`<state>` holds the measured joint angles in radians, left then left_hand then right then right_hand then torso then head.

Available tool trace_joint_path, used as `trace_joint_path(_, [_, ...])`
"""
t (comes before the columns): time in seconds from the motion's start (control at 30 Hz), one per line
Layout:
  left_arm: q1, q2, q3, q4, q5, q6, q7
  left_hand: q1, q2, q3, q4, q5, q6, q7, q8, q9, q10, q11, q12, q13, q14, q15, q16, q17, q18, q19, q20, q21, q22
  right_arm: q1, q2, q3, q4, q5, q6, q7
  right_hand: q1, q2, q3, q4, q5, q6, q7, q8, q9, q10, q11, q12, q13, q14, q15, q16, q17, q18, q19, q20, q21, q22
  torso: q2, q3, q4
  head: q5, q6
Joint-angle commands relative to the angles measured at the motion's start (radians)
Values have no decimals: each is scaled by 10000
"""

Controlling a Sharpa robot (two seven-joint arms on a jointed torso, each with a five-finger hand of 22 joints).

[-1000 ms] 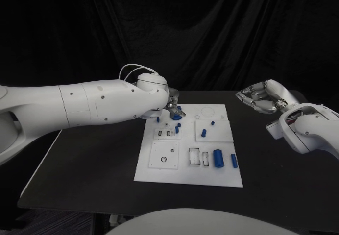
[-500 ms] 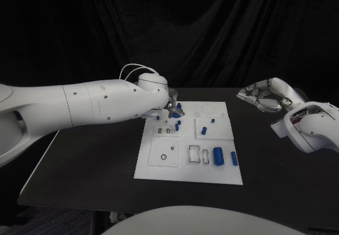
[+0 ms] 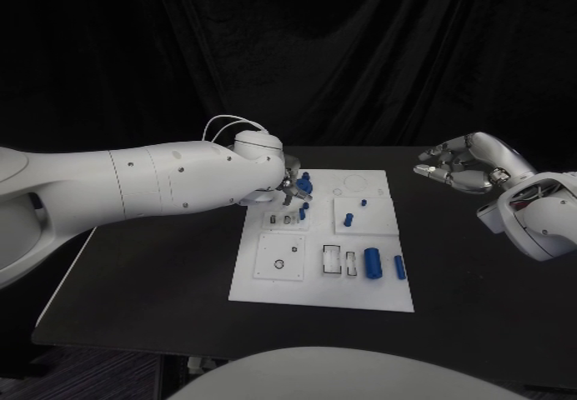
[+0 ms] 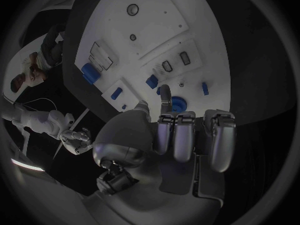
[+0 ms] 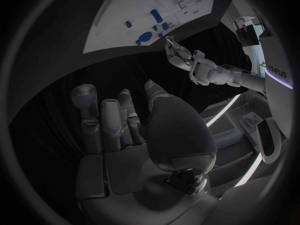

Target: Assemble the parts on the task board

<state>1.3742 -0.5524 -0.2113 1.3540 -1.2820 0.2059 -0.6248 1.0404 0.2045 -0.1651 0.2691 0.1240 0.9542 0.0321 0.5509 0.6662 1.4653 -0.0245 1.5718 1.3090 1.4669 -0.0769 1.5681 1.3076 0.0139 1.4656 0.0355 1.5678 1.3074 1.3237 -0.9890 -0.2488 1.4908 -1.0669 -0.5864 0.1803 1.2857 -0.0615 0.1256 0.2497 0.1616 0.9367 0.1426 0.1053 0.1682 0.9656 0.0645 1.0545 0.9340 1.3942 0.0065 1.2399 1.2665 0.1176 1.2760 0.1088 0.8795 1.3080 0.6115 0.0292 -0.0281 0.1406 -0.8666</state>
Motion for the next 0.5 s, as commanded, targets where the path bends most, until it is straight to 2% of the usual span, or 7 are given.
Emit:
trace_joint_path(0.03, [-55,18,7,-20,-84,-110,63,-75,20,39,23,-1,80,-10,-51,17,1055,-67,-10,2618,1039,-64,26,2632,-70,862,-52,-66,2365,25,-47,10,-28,-739,-96,-321,111,7,-33,-37,105,60,-37,48,22,212,-11,131,92,41,-87,48,-1,122,121,-23,79,568,-11,6,-3,15,-23])
trace_joint_path(0.13, [-89,36,7,-53,-84,-100,63,-71,16,50,13,16,90,-13,-59,34,1055,-69,-10,2618,1039,-66,26,2632,-68,857,-53,-69,2357,26,-64,9,-42,-798,-71,-366,206,34,-47,-28,249,117,-48,73,36,353,-24,185,107,71,-103,69,-6,109,184,-42,123,589,-4,5,-5,15,-14])
trace_joint_path(0.2, [-108,52,7,-73,-84,-80,63,-67,3,60,-1,34,105,-16,-67,57,1055,-72,-10,2618,1039,-68,26,2632,-70,861,-54,-67,2363,26,-57,9,-46,-821,-49,-396,328,74,-30,-37,460,150,-50,83,42,397,-31,176,70,92,-112,85,-11,102,223,-55,131,601,-10,10,5,14,-27])
trace_joint_path(0.23, [-119,59,7,-79,-84,-65,62,-67,3,60,-1,34,105,-16,-67,57,1055,-72,-10,2618,1039,-68,26,2632,-70,861,-54,-67,2363,26,-48,9,-48,-830,-38,-411,449,133,10,-37,704,167,-52,83,44,407,-38,145,16,104,-120,92,-24,100,250,-66,120,608,-12,11,7,9,-32])
trace_joint_path(0.33, [-146,77,7,-84,-84,-27,61,-59,-12,80,-24,72,126,-21,-82,95,1055,-76,-10,2618,1039,-71,26,2632,-69,860,-56,-68,2362,26,-16,9,-47,-846,-10,-444,500,160,28,-31,780,169,-52,78,42,401,-39,124,-18,109,-123,93,-33,96,269,-70,127,616,-10,6,13,4,-51])
trace_joint_path(0.5, [-178,119,7,-120,-84,-39,80,-79,-15,108,-31,126,162,-28,-105,149,1055,-82,-10,2618,1039,-77,26,2632,-49,804,-60,-99,2280,25,31,9,-56,-855,23,-487,581,206,64,-16,931,173,-50,70,39,400,-42,101,-60,120,-127,101,-42,96,287,-76,105,619,-9,9,-12,44,-61])
